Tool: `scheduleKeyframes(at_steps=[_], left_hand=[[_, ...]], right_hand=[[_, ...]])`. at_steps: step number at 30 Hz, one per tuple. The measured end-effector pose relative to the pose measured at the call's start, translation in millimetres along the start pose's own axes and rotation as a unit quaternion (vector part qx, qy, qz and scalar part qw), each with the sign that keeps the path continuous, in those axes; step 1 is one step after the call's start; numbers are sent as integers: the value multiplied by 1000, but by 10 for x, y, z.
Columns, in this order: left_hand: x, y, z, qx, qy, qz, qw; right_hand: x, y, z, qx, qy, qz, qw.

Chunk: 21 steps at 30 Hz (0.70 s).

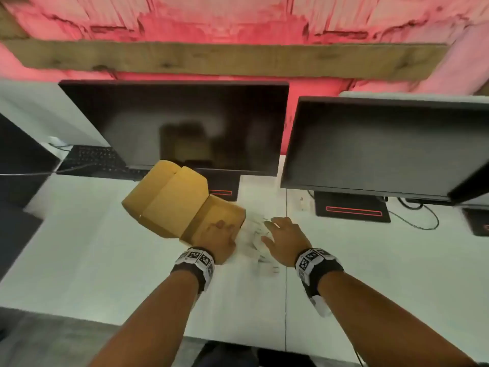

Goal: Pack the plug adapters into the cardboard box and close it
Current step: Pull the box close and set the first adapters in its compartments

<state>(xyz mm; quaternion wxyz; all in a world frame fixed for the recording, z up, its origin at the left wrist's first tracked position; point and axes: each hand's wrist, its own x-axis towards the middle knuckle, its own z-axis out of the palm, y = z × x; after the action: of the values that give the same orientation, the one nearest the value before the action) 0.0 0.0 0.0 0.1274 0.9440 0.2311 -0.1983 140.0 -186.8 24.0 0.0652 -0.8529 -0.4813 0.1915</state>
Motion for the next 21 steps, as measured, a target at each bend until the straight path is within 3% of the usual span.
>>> scheduleKeyframes(at_steps=[3, 7, 21], left_hand=[[-96, -119, 164, -43, -73, -44, 995], [-128, -171, 277, -16, -65, -23, 998], [-151, -423, 171, 23, -125, 71, 989]], right_hand=[[-80, -15, 216, -21, -56, 14, 998], [-194, -75, 507, -15, -91, -1, 996], [-393, -171, 815, 94, -63, 113, 987]])
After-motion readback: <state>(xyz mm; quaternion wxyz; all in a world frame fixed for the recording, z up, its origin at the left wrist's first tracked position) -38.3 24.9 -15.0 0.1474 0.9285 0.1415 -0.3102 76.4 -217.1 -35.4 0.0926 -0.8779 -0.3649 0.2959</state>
